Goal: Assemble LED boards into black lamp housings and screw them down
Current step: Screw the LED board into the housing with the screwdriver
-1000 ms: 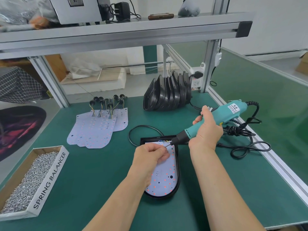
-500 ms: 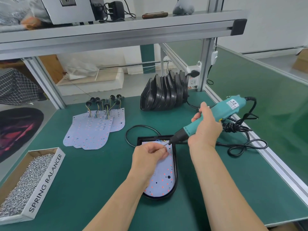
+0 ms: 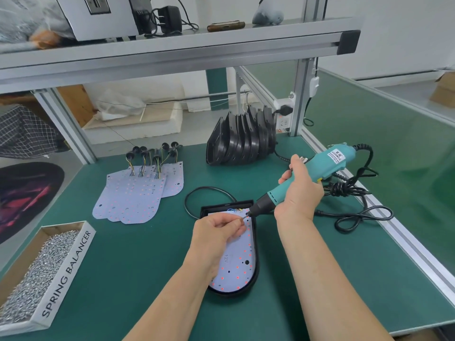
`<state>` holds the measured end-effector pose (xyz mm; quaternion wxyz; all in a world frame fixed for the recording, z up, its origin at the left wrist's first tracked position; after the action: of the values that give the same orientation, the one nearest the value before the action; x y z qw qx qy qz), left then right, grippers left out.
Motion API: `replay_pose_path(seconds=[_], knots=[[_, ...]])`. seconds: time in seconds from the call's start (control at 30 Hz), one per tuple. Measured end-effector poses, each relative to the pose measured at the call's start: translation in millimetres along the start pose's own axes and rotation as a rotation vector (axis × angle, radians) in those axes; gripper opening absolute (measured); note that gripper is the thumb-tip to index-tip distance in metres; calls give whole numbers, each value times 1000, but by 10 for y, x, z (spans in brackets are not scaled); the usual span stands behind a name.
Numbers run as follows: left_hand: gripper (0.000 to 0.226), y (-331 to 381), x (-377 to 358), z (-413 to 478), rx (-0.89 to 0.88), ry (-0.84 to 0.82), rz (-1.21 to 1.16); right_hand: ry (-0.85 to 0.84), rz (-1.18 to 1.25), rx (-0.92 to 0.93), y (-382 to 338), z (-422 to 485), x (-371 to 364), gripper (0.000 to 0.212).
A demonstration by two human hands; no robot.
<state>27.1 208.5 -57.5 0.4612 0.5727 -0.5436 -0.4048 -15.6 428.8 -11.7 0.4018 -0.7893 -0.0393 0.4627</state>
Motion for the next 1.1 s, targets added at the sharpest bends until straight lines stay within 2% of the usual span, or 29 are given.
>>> replay_pose_path(seconds=[0.37, 0.57, 0.77, 0.9, 1.0, 1.1], knots=[[9, 8, -8, -10, 9, 3, 9, 22, 3, -28, 67, 11, 29, 27], [18, 62, 6, -82, -66, 87, 156, 62, -21, -28, 92, 40, 90, 23], [13, 101, -21, -116, -79, 91, 250, 42, -31, -13, 42, 69, 76, 22], [24, 149, 26, -119, -106, 103, 309, 15, -37, 15, -43, 90, 11, 23], [27, 303, 68, -161, -229, 181, 503, -5, -26, 38, -123, 101, -42, 24], [25, 519, -61, -241, -465, 207, 831, -50, -26, 98, -221, 77, -144, 25]])
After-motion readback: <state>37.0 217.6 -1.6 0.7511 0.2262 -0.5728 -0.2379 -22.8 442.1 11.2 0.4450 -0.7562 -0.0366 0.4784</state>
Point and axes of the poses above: each hand's wrist, its own z-axis towards the middle knuckle, its own x-axis out of the back of the hand, y = z × x, the point moved 10 cm from there along z, towards the middle knuckle, and after that the axes turned 8 degrees about z, right-handed, at the moved point
